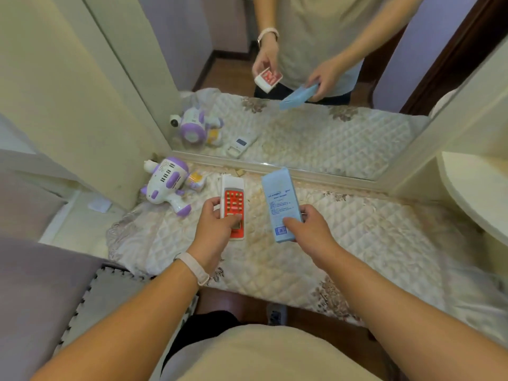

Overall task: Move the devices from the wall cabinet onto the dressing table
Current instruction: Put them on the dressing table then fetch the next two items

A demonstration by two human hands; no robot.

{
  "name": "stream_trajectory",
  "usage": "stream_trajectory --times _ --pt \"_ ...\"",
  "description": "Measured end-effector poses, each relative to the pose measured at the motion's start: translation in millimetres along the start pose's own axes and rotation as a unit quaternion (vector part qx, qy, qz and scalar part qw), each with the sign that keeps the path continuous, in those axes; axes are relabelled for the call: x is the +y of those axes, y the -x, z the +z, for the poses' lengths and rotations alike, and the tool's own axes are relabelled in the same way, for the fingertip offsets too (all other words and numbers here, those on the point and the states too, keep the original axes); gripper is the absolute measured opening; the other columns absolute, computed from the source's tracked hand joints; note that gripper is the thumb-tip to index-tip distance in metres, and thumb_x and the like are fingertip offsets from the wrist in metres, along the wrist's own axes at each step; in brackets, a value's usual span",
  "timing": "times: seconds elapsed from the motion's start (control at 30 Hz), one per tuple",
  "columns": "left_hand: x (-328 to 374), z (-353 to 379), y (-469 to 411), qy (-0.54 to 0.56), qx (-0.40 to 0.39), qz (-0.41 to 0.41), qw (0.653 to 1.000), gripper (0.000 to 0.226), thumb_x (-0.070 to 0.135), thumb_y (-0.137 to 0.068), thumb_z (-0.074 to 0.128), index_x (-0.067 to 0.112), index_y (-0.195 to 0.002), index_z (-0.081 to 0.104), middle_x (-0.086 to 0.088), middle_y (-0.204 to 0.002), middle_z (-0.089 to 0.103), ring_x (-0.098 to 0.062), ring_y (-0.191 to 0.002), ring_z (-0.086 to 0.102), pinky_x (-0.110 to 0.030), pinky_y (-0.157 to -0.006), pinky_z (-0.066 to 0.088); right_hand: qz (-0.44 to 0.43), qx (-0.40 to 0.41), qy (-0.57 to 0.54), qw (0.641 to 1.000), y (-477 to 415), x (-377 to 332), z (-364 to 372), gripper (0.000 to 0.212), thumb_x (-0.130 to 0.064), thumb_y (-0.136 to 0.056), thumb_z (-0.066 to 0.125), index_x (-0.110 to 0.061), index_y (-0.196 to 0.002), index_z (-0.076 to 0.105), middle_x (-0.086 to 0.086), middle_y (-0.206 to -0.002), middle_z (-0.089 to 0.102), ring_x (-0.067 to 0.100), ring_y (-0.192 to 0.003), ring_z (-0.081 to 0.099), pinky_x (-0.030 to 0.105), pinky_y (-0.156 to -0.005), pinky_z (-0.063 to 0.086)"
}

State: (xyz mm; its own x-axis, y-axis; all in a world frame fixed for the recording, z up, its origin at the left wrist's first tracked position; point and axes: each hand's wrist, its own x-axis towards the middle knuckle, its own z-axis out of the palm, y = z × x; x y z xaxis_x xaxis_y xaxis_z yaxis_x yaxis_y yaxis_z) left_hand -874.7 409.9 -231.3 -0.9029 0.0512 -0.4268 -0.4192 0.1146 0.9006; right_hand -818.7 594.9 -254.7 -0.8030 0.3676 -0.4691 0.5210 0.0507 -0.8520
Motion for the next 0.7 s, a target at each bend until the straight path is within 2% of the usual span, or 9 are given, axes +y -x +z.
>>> stream_trajectory --times 0.2,0.43,0.63,0.7 --pt "-7.8 20.5 -45.2 -0.006 0.020 -0.059 0.998 0.037 0.000 -0.087 0.062 0.017 -0.116 0.048 -0.005 -0.099 0.068 -0.020 -0.082 0.066 -0.032 -0.065 0.048 0.038 -0.014 0.001 0.999 -44.7 15.8 -0.6 0.023 -0.015 -0.090 0.064 -0.018 -0.108 0.051 -0.002 -0.106 0.062 0.019 -0.094 0.067 0.042 -0.083 0.059" --pt "-24.5 39.7 -97.1 -0.024 0.012 -0.108 0.994 0.035 0.002 -0.087 0.062 0.018 -0.116 0.049 -0.005 -0.099 0.066 -0.019 -0.081 0.065 -0.031 -0.065 0.048 0.087 -0.019 0.028 0.996 -83.6 28.2 12.9 0.026 -0.017 -0.088 0.067 -0.019 -0.109 0.051 0.001 -0.112 0.065 0.019 -0.094 0.069 0.041 -0.083 0.059" --pt "-41.7 54.2 -139.9 -0.042 0.005 -0.149 0.988 0.037 0.007 -0.087 0.065 0.017 -0.119 0.049 -0.006 -0.108 0.065 -0.020 -0.090 0.066 -0.029 -0.066 0.048 0.107 -0.017 0.073 0.991 -119.7 32.8 18.0 0.028 -0.020 -0.089 0.067 -0.014 -0.111 0.051 0.002 -0.114 0.066 0.020 -0.099 0.068 0.041 -0.087 0.057" --pt "-46.9 58.9 -149.3 -0.052 0.000 -0.153 0.987 0.037 0.004 -0.089 0.063 0.016 -0.120 0.047 -0.002 -0.106 0.064 -0.017 -0.090 0.065 -0.027 -0.066 0.049 0.113 -0.017 0.069 0.991 -130.1 35.7 20.6 0.029 -0.022 -0.089 0.068 -0.013 -0.112 0.052 0.002 -0.115 0.067 0.019 -0.099 0.068 0.040 -0.088 0.057"
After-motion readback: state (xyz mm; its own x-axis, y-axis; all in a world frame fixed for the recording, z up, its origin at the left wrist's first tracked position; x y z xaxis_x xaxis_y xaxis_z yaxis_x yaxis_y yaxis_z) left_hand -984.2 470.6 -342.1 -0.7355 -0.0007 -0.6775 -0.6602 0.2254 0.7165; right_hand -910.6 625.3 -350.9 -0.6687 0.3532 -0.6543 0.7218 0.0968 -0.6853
